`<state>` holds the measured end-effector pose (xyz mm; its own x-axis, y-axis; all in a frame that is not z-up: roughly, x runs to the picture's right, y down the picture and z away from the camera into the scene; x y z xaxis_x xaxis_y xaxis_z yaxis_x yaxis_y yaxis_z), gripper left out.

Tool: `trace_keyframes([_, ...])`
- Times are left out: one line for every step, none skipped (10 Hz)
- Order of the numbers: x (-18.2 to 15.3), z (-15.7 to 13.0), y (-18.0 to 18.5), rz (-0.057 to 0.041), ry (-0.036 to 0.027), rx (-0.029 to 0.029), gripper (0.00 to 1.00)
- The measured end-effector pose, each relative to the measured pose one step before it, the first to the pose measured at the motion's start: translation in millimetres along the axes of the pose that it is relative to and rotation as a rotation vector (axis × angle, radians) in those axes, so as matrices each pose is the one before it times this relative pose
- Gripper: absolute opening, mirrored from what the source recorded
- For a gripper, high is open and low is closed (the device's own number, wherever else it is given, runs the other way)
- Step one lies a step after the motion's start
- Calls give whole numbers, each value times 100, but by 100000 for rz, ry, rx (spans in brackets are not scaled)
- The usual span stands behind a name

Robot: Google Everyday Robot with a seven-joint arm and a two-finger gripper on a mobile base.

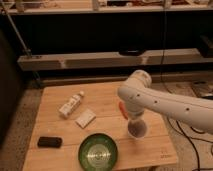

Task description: Pick up the ceramic cup

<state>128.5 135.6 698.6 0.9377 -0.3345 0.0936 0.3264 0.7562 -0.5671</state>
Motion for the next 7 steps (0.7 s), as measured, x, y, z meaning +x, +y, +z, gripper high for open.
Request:
trace_keyframes([-79,-178,341,-529,569,-332,0])
trace_keyframes([78,-290,173,-250,550,87,0])
trace_keyframes([6,-479,-137,-1283,521,371,0])
trace_keyframes([-191,-366,-90,-285,-424,89,0])
trace_keyframes([-229,-64,-138,-676,-98,44,0])
trace_keyframes([75,99,76,-223,178,-101,0])
trace_keyframes([-70,-92,20,-469,285,120,0])
